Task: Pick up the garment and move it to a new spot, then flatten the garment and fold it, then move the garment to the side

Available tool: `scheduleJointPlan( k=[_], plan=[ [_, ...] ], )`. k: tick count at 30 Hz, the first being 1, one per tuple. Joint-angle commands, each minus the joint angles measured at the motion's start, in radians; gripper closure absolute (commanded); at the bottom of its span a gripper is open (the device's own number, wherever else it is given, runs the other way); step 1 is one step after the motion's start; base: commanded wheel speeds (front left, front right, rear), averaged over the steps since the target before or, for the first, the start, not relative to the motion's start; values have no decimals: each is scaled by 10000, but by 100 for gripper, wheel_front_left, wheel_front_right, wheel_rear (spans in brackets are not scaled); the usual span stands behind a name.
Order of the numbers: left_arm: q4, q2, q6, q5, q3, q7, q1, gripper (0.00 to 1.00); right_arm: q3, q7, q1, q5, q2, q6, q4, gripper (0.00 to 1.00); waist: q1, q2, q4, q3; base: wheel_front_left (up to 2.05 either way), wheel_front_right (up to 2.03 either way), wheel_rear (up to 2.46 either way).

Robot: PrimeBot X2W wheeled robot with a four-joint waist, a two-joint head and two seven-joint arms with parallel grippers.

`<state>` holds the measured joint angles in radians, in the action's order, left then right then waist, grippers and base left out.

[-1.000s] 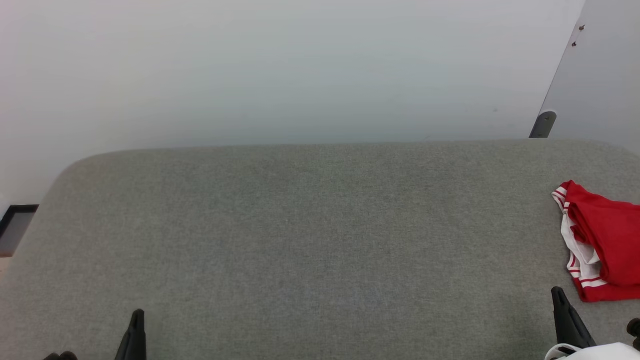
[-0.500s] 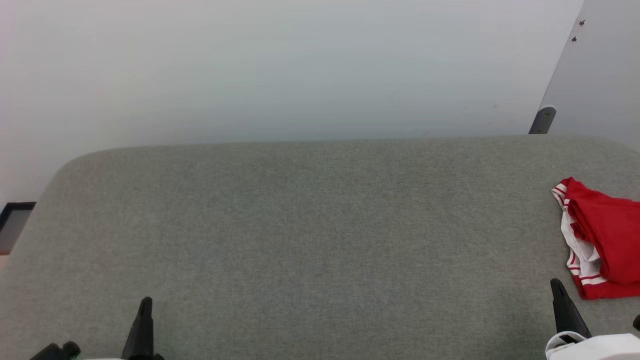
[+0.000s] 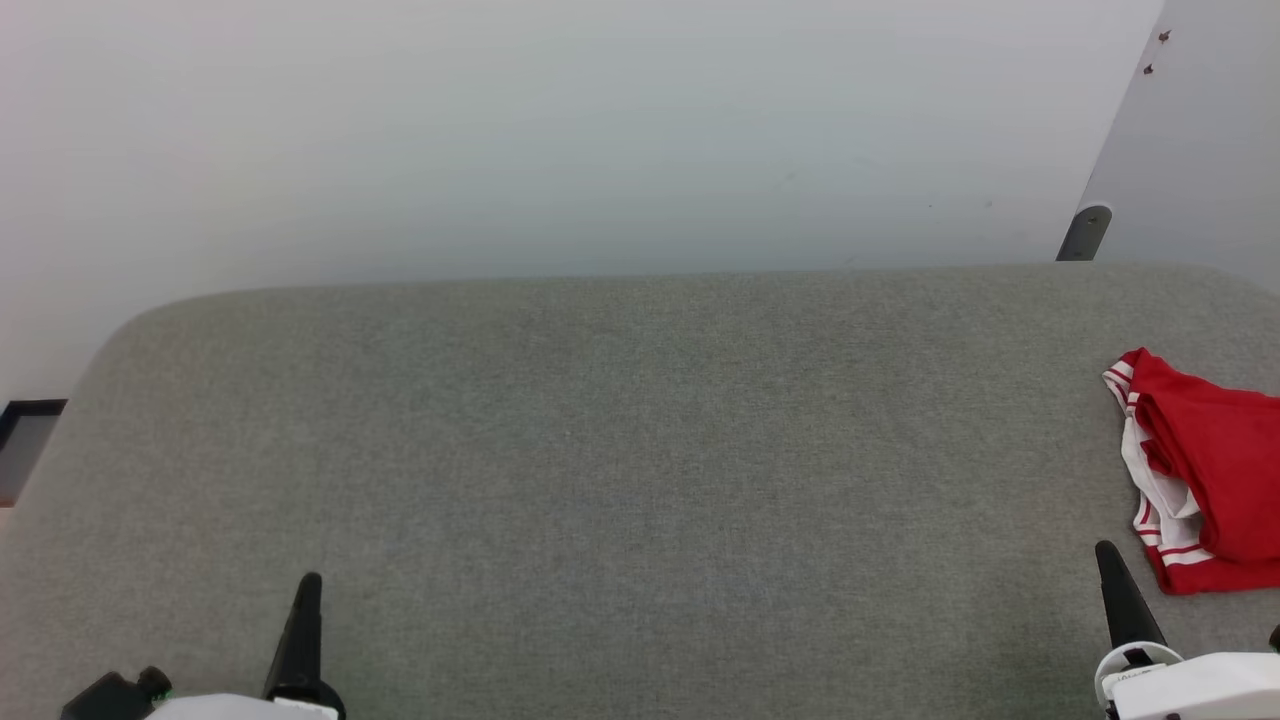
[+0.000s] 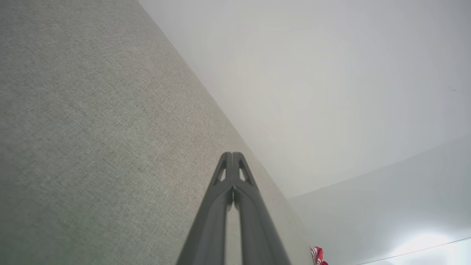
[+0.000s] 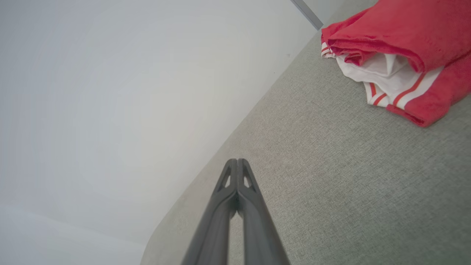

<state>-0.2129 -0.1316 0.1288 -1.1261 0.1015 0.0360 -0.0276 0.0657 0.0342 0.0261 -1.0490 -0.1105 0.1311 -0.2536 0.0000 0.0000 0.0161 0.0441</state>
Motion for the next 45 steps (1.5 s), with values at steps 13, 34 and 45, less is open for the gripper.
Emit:
scheduleJointPlan(
  k=[13,34,45],
  plan=[
    [-28,160,20,-1264,75,-377,503,100,178,-380,394,-1461,138,-3,111,100,0,0,-31,-92,0,0,0],
    [-146,444,25,-2780,107,-875,892,100,320,-860,572,-3213,343,-3,111,100,0,0,-78,-230,0,0,0],
    [-210,577,29,-3523,120,-1096,1081,100,390,-1080,689,-4084,443,-1,112,100,0,0,-104,-306,0,0,0]
  ],
)
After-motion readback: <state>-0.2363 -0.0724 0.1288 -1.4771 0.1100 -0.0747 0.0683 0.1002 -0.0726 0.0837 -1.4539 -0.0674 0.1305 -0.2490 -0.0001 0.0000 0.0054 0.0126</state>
